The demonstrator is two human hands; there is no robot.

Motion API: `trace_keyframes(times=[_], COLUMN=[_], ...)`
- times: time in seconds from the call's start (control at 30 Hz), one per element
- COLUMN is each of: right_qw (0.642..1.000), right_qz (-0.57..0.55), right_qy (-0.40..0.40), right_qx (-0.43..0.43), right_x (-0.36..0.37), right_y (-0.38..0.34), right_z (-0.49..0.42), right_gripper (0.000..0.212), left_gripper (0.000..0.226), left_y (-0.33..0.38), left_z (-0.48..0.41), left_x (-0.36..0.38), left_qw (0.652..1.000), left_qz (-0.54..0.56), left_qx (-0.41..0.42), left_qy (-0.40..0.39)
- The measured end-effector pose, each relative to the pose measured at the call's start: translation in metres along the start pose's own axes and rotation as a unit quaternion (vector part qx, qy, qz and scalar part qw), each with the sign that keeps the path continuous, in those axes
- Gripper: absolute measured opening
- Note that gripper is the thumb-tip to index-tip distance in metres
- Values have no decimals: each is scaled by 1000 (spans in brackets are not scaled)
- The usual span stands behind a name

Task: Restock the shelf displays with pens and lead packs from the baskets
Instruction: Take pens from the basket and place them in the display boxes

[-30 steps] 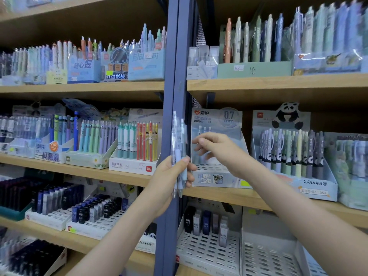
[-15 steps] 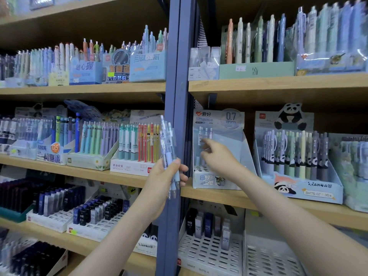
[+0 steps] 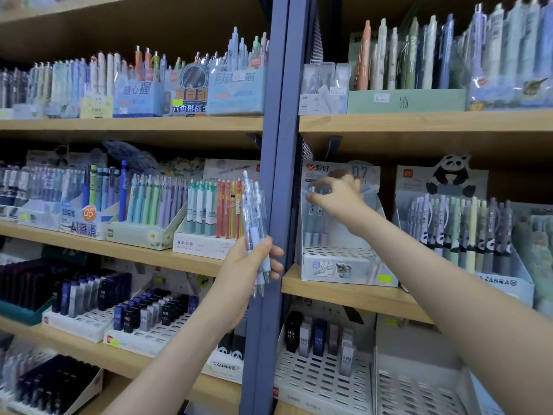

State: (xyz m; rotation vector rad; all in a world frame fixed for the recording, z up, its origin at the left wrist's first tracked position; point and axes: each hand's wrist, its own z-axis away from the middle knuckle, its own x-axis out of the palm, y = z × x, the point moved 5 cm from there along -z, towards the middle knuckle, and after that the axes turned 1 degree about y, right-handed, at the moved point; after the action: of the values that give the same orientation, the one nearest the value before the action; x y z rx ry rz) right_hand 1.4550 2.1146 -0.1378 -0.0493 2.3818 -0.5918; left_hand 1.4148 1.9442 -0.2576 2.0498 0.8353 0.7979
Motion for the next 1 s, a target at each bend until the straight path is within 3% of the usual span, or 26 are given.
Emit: trace_keyframes(times=[0.5, 0.67, 0.8, 0.87, 1.0], right_qw=[999, 998, 976, 958, 937], right_qz=[-34, -41, -201, -278, -289], right_qy=[35, 34, 57, -7, -182], right_qx=[-16, -30, -64, -65, -75], right_x=[9, 5, -14, -19, -5], right_y=[0, 4, 3, 0, -8], right_z=[1, 3, 20, 36, 70], right_gripper=[25, 43, 41, 27, 6], left_gripper=[10, 11, 11, 10, 12], left_y=[7, 8, 6, 6, 7], left_z=[-1, 3, 7, 9, 11], left_x=[-2, 9, 18, 25, 41], left_qw=[1000, 999, 995, 991, 987], left_qz=[-9, 0, 26, 40, 29], left_qx=[1, -16, -42, -52, -54], left_qy=[-7, -50, -90, -114, -151])
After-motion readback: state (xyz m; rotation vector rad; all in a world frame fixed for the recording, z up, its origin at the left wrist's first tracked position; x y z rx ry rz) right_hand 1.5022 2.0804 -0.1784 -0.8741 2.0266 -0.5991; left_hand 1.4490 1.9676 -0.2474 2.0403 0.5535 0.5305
